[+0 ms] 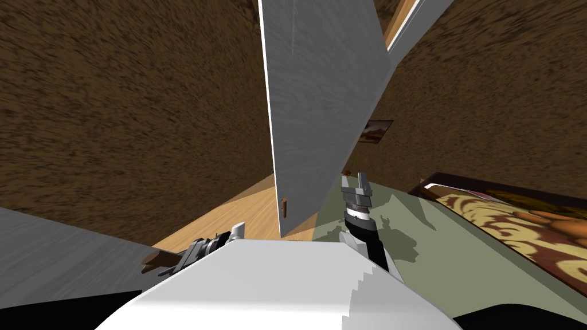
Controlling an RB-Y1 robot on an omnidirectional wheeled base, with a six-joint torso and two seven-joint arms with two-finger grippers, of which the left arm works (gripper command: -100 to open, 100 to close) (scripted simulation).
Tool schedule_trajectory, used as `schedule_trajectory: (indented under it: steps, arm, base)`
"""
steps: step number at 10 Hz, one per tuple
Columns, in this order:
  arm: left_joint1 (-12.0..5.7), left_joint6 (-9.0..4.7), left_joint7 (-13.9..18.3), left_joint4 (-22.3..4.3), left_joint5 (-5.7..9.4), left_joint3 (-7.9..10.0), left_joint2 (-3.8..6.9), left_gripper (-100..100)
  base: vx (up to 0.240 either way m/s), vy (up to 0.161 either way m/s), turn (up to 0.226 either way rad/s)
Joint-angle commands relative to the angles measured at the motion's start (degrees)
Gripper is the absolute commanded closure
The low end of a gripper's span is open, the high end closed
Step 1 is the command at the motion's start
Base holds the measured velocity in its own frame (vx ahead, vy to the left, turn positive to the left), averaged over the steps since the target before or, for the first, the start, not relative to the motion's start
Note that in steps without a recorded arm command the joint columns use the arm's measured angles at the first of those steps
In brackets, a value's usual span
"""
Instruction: Push the door open
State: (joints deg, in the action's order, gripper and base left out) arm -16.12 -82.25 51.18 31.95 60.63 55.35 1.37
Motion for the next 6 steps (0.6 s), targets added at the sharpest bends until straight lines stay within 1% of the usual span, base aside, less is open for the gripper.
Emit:
schedule_trajectory:
  steps: [1, 3, 5, 6]
  arm:
    - [-0.11, -1.63, -0.5, 0.1, 0.71, 1.15, -0.45, 100]
    - [-1.03, -3.74, -1.0, -0.4, 1.83, 2.69, -1.54, 100]
    - [-1.78, -5.43, -1.4, -0.9, 2.72, 3.93, -2.59, 100]
    - [-2.05, -6.04, -1.6, -1.1, 3.04, 4.37, -3.04, 100]
  base:
    - [0.006, 0.067, -0.077]
    - [-0.032, 0.164, -0.145]
    - [-0.045, 0.192, -0.103]
    - [-0.015, 0.158, -0.063]
